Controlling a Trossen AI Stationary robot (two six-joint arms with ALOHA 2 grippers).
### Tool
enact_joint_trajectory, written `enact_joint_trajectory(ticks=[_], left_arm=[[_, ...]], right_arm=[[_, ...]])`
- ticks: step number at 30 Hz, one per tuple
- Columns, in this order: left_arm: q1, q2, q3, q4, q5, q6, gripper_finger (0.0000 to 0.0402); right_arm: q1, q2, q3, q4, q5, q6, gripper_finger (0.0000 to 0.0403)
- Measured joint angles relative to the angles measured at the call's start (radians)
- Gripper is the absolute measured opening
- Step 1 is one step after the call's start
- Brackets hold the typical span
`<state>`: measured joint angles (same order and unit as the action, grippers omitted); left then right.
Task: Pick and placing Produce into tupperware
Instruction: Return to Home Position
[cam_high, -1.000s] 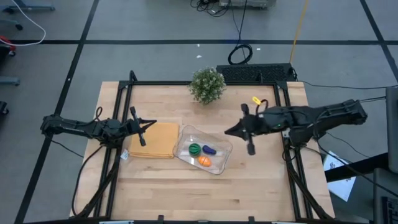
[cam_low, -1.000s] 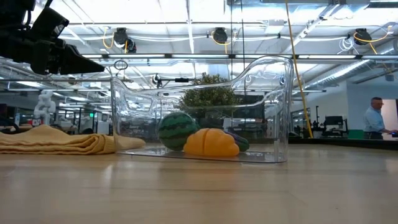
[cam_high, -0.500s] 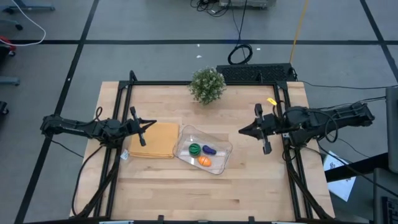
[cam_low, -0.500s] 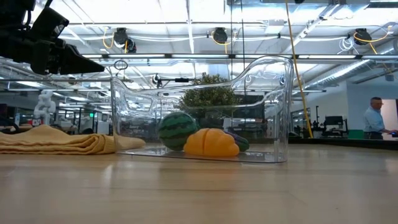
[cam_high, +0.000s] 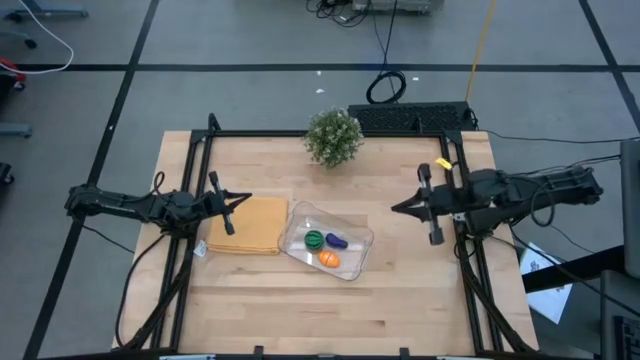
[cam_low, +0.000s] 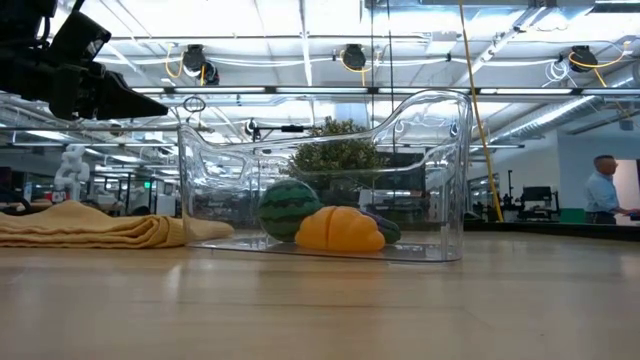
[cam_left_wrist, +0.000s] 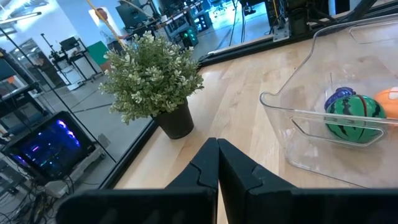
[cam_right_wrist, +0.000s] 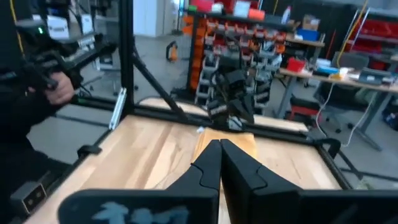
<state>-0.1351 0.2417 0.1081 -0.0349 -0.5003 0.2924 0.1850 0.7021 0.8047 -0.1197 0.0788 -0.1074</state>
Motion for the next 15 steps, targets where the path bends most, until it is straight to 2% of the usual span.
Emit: enact_joint_trajectory(ticks=[2, 8, 15], left_arm=[[0.0, 0.0, 0.0, 0.0, 0.0, 0.0, 0.0003], [0.0, 0.0, 0.0, 0.0, 0.0, 0.0, 0.0003], [0.0, 0.0, 0.0, 0.0, 0.0, 0.0, 0.0003]], right_arm=[[-0.002, -0.023, 0.0, 0.002, 0.011, 0.002, 0.0002], [-0.002, -0.06, -0.015, 0.0, 0.18, -0.003, 0.0002], [-0.009, -0.149, -0.11, 0.041, 0.186, -0.036, 0.0002]])
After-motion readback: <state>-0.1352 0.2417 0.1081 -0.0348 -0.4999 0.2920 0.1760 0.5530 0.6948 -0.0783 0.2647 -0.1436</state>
